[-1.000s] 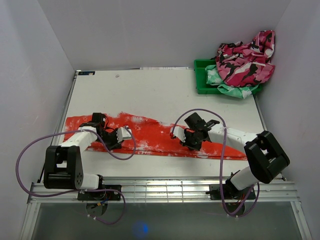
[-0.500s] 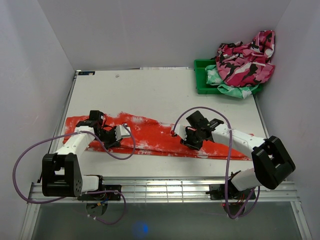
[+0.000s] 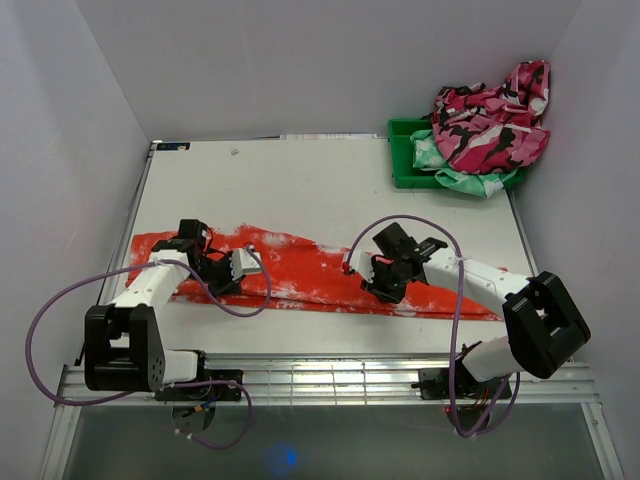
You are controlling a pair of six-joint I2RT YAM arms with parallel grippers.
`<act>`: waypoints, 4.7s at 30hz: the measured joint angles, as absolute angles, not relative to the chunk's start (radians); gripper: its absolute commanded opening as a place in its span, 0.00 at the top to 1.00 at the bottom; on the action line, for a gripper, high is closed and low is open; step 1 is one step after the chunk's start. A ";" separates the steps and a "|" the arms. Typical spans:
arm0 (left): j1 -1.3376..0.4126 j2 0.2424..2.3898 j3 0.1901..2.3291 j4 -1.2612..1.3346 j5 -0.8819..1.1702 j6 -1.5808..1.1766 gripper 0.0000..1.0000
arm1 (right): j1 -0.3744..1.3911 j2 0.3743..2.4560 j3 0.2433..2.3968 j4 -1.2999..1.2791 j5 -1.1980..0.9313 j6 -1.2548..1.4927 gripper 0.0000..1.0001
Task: Fold and stack the trousers
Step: Fold the trousers
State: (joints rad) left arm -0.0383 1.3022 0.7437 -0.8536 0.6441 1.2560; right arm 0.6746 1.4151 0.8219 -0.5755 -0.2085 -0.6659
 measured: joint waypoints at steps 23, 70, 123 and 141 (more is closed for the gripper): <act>-0.038 1.338 0.762 -0.861 0.652 1.244 1.00 | 0.681 1.422 0.744 -0.548 -0.210 -0.721 0.76; -0.039 1.343 0.680 -0.950 0.635 1.206 0.46 | 0.688 1.386 0.717 -0.581 -0.184 -0.752 0.92; 0.089 1.800 1.119 -0.592 0.879 0.877 0.94 | 0.616 1.793 1.371 -0.279 -0.562 -0.313 0.30; 0.027 1.393 0.706 -0.524 0.809 1.172 1.00 | 0.618 2.024 1.514 -0.125 -0.704 -0.036 0.48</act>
